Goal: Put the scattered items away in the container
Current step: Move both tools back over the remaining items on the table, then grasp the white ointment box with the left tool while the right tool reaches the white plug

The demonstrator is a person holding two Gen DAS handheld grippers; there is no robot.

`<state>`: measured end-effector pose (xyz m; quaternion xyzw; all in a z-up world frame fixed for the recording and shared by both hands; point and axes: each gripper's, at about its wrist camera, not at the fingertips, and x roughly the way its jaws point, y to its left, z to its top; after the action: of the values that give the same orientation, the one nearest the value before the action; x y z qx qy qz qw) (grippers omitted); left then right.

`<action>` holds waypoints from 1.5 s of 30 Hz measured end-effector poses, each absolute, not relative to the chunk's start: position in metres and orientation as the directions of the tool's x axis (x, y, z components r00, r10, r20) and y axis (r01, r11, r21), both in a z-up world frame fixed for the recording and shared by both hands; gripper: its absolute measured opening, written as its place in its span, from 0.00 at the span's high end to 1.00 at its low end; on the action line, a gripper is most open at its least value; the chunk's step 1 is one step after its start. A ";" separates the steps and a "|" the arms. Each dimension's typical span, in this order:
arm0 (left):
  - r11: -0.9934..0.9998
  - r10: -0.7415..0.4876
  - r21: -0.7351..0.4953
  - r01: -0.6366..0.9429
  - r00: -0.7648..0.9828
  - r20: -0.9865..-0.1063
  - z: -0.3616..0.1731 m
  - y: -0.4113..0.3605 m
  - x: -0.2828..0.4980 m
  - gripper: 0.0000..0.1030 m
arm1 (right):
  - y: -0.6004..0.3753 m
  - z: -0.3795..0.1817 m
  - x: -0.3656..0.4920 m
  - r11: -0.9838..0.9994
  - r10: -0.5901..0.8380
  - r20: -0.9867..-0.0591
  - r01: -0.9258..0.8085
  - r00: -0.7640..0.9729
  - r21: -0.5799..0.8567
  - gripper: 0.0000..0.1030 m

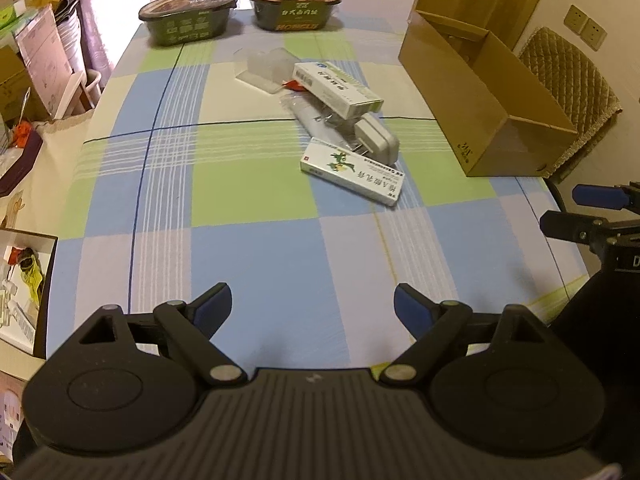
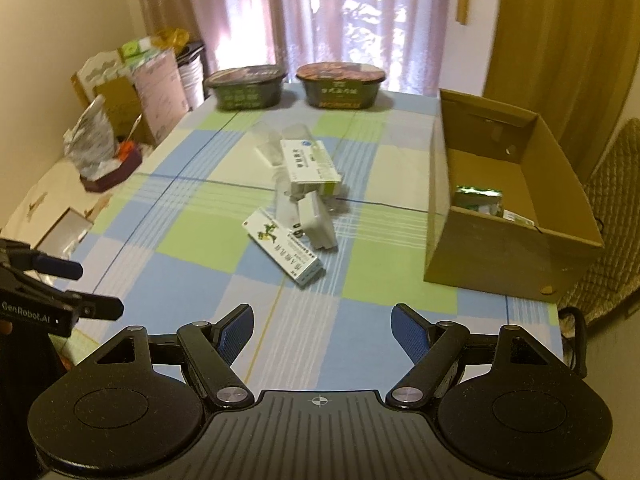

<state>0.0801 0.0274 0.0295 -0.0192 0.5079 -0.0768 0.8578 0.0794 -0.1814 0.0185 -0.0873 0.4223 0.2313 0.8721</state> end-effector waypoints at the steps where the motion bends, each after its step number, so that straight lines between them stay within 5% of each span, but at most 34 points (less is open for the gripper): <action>1: 0.987 -0.153 -0.115 0.108 0.470 -0.869 0.028 0.029 0.081 0.17 | -0.180 0.017 0.080 0.875 0.329 -0.779 -0.482 0.534 0.040 0.21; 36: 0.910 -0.230 -0.368 -0.192 0.505 -0.832 -0.078 -0.038 0.210 0.22 | -0.157 -0.014 0.237 0.806 0.390 -0.808 -0.588 0.441 0.068 0.21; 45: 0.926 -0.198 -0.322 -0.200 0.468 -0.861 -0.101 -0.041 0.244 0.26 | -0.154 -0.027 0.259 0.811 0.380 -0.817 -0.580 0.433 0.070 0.21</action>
<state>0.2437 -0.0410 -0.1008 -0.1929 0.5157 0.0005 0.8348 0.2591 -0.1537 -0.0266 -0.1116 0.4489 0.2861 0.8392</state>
